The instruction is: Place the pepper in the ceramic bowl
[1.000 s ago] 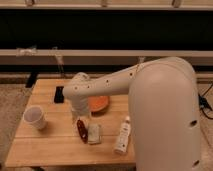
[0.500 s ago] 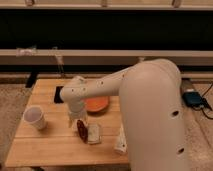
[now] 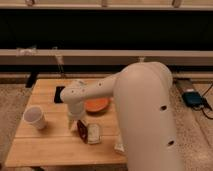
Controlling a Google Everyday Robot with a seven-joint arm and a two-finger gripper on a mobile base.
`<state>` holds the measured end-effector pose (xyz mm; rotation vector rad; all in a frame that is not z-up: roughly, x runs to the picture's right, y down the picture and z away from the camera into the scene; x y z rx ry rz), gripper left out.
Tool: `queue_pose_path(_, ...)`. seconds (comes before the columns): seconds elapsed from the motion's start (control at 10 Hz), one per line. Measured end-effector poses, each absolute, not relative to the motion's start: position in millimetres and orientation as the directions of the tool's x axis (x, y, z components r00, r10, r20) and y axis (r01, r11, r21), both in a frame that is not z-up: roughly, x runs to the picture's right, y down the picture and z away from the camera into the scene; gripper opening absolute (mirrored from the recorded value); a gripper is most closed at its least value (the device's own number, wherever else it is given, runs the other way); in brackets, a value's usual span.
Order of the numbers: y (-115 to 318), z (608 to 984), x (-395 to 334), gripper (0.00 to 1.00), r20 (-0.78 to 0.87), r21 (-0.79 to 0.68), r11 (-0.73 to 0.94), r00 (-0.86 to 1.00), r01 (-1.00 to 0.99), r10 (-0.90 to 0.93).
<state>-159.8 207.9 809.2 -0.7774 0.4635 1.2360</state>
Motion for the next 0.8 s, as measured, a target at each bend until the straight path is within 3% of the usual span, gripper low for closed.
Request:
queue_pose_path(0.6,214,809,-153,0.03,-0.706,-0.262,0.142,0.290,-0.955,0.647)
queue_pose_path(0.8,200,798,-154,0.00,-0.690,-0.261,0.154,0.295,-0.953,0.661)
